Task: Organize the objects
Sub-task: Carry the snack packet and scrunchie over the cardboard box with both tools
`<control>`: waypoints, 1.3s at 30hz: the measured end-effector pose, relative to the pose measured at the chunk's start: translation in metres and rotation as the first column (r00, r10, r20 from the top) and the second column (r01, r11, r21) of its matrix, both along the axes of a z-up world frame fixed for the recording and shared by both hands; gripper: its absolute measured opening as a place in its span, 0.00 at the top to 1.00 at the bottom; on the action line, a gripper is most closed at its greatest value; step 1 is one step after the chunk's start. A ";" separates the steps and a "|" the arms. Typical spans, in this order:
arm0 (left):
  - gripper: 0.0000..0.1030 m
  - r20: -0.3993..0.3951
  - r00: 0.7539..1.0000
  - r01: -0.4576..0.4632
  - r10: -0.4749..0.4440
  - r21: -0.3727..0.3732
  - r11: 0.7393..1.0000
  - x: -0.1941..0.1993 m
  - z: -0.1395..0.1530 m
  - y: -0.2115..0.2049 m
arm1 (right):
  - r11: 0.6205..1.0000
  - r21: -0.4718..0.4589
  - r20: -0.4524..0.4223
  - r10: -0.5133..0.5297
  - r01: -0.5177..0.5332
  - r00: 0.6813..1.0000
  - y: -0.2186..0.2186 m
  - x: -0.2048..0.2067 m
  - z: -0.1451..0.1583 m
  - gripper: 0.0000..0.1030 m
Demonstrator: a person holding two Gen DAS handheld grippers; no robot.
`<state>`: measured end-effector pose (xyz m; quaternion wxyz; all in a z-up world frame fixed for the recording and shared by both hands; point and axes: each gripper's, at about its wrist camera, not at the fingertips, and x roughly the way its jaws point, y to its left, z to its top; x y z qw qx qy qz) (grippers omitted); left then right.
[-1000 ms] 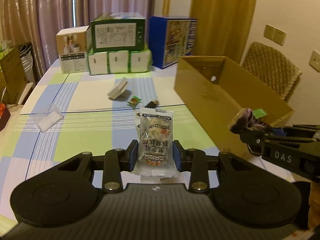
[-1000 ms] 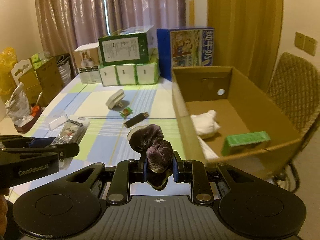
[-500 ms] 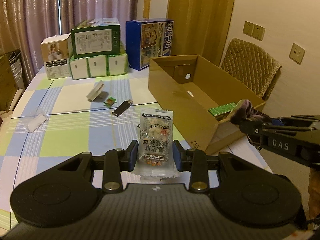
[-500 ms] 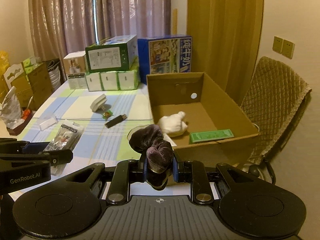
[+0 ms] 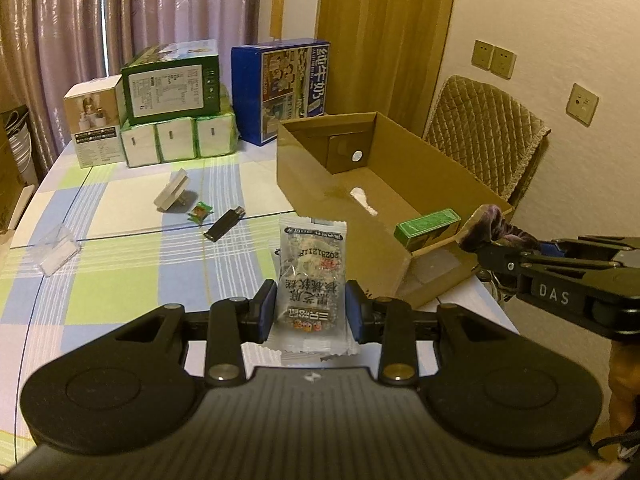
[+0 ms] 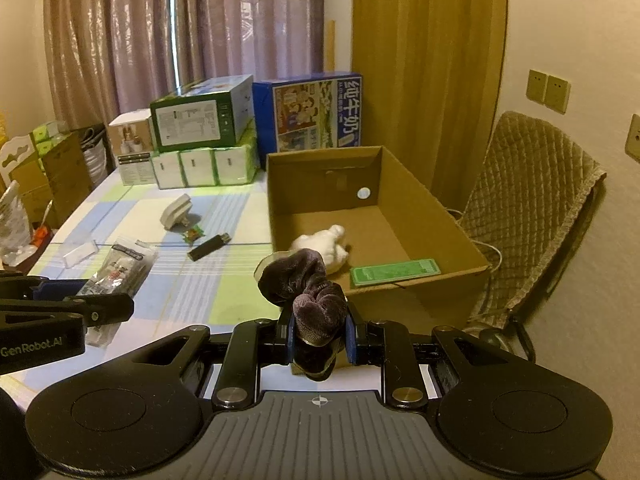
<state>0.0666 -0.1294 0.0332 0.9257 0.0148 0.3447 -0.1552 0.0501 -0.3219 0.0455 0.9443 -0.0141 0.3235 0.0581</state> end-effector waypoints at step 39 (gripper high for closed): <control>0.70 0.012 0.990 0.139 -0.139 -0.011 0.990 0.032 0.013 -0.086 | 0.994 -0.010 0.012 -0.106 0.106 0.994 -0.066 0.022 -0.001 0.80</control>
